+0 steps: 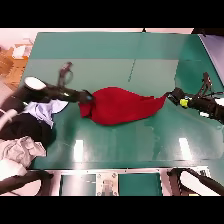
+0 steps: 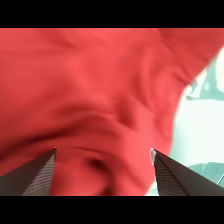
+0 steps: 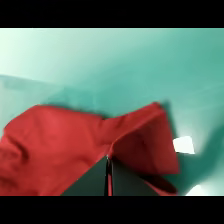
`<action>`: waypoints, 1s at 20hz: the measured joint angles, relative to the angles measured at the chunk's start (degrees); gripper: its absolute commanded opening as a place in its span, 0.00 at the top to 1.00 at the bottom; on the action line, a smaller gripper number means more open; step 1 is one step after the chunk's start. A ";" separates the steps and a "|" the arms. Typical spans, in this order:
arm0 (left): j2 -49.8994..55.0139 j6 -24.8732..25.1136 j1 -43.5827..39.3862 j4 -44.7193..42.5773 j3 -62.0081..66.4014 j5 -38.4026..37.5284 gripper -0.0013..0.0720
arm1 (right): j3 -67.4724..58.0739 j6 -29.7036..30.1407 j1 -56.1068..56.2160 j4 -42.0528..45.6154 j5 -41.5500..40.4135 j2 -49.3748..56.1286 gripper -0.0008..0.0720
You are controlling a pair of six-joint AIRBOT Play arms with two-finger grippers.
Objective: Fold the shirts.
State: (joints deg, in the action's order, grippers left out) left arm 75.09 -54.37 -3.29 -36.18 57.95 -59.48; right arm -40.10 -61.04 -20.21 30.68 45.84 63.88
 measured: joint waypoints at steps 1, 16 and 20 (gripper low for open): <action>0.20 -0.79 3.82 -1.01 1.44 -3.37 0.06 | -0.28 0.07 -1.05 0.94 0.48 0.20 0.97; 9.68 10.12 3.58 14.73 -11.93 2.84 0.95 | -1.07 0.22 -6.73 5.55 1.73 2.40 0.97; 11.50 13.55 4.46 18.51 -8.02 -4.04 0.96 | -2.91 0.20 -6.84 5.60 3.10 2.40 0.97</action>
State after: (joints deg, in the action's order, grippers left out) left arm 86.59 -40.82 1.17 -17.67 49.93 -63.53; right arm -43.00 -60.84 -27.05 36.27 48.95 66.28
